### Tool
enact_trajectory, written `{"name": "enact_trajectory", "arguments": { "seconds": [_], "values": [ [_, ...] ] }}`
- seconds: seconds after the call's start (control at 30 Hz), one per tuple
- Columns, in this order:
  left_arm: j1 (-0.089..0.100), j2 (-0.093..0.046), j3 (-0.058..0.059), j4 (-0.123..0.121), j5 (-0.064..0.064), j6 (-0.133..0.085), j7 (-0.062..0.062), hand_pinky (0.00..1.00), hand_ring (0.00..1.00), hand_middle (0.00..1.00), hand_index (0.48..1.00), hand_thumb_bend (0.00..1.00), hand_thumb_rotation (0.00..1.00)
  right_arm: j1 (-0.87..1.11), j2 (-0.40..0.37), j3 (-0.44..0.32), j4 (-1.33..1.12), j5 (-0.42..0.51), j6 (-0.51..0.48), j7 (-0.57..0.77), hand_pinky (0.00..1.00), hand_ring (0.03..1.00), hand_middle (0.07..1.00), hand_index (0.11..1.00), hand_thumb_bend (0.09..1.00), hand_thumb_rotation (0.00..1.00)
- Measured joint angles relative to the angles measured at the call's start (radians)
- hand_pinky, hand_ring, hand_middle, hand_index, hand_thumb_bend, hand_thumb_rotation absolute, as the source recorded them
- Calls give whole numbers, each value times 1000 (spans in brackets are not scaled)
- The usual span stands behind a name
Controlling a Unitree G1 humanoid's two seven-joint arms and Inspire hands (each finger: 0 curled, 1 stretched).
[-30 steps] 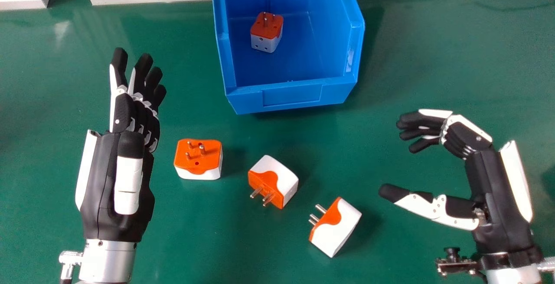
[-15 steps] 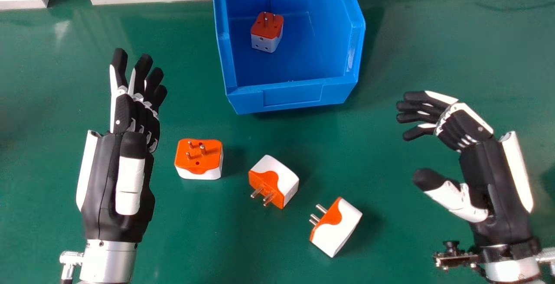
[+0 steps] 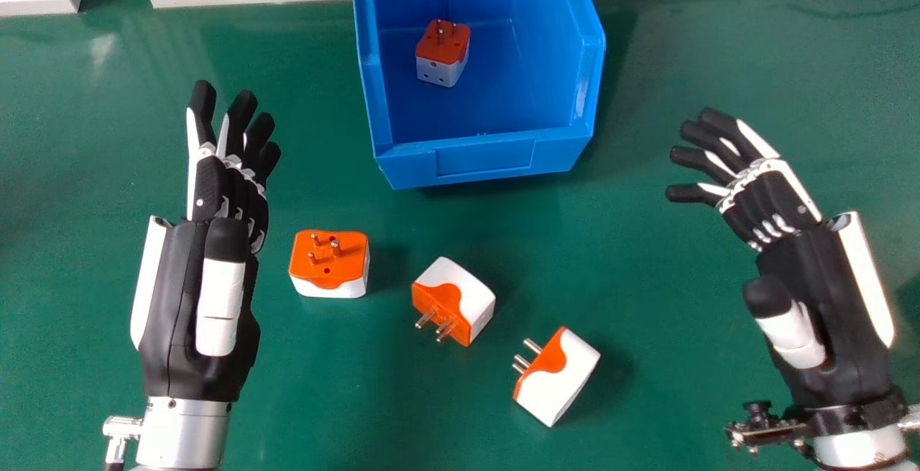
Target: Pick all objects and put in blue box
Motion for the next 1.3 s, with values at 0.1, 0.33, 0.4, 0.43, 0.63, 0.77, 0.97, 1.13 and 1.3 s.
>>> {"name": "enact_trajectory", "arguments": {
  "seconds": [0.1,0.33,0.4,0.43,0.63,0.77,0.97,1.13,1.3],
  "values": [
    [6,0,-6,-10,0,1,4,987,986,1000,1000,883,916,10,10,-8,-32,30,31,35,814,905,935,936,492,903],
    [18,1,-7,-35,0,4,10,985,986,1000,1000,883,916,23,42,-29,-82,58,74,94,869,931,956,952,367,868],
    [21,2,-7,-36,0,4,15,985,986,1000,1000,885,916,24,45,-41,-86,58,80,106,875,933,958,953,356,868],
    [23,2,-7,-36,0,5,17,985,986,1000,1000,886,916,25,47,-46,-88,58,81,109,877,934,958,954,353,869],
    [24,3,-8,-36,2,11,20,984,984,999,1000,890,918,26,67,-68,-92,59,91,133,883,942,960,954,342,882],
    [25,4,-7,-36,1,11,18,983,980,993,1000,891,921,25,81,-85,-85,40,94,133,882,950,965,959,348,895],
    [35,13,-7,-31,0,9,3,989,982,991,1000,888,925,23,99,-97,-62,-41,85,121,881,960,975,974,510,942],
    [43,16,-7,-23,0,8,-11,997,989,994,1000,911,932,23,99,-103,-53,-53,57,124,884,963,980,983,649,982],
    [44,22,-7,-24,0,8,-18,999,992,997,1000,924,939,23,99,-107,-48,-42,57,130,886,964,980,982,700,994]
  ]
}}
